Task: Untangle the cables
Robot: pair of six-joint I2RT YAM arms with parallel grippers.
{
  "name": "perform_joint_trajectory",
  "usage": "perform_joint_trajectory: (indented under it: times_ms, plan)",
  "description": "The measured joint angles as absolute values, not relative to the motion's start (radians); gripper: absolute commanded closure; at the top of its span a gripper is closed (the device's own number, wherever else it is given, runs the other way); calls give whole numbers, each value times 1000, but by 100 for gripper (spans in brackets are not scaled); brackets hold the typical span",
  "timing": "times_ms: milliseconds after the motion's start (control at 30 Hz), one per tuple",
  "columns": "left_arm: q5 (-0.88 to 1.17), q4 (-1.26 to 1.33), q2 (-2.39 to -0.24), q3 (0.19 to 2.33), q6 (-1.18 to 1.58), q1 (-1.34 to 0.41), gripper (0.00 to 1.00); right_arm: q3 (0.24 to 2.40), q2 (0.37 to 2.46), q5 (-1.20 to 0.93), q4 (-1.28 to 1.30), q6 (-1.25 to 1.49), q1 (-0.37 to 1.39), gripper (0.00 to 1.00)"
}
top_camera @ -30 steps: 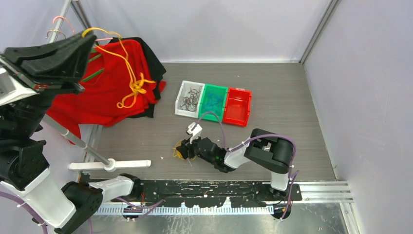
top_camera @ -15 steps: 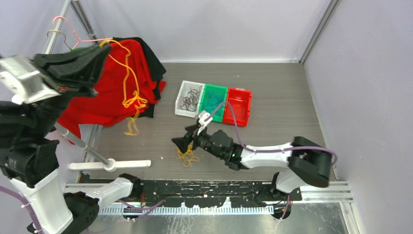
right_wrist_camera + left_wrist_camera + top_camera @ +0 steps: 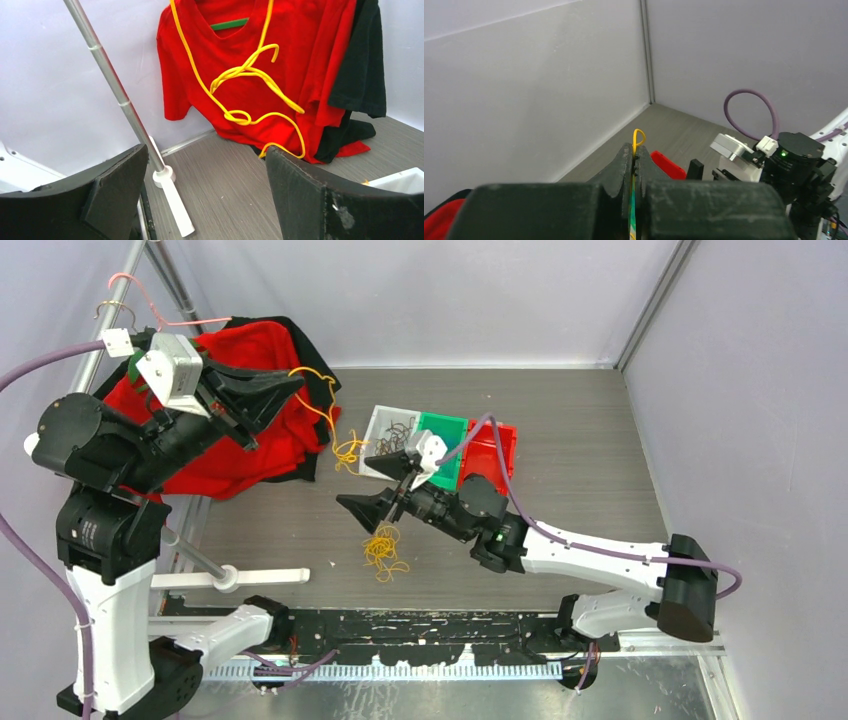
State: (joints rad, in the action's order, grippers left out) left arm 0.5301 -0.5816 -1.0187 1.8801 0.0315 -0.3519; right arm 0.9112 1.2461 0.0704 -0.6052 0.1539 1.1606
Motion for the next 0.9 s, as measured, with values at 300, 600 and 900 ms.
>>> perform_joint_trajectory:
  times_ms: [300, 600, 900]
  plan:
    - [587, -605, -1019, 1863, 94, -352, 100, 996, 1353, 134, -549, 75, 1161, 34]
    - [608, -611, -1006, 1852, 124, -352, 100, 1023, 1415, 92, -551, 63, 1159, 35]
    - [614, -621, -985, 1774, 127, -352, 100, 1024, 1412, 12, -553, 99, 1159, 83]
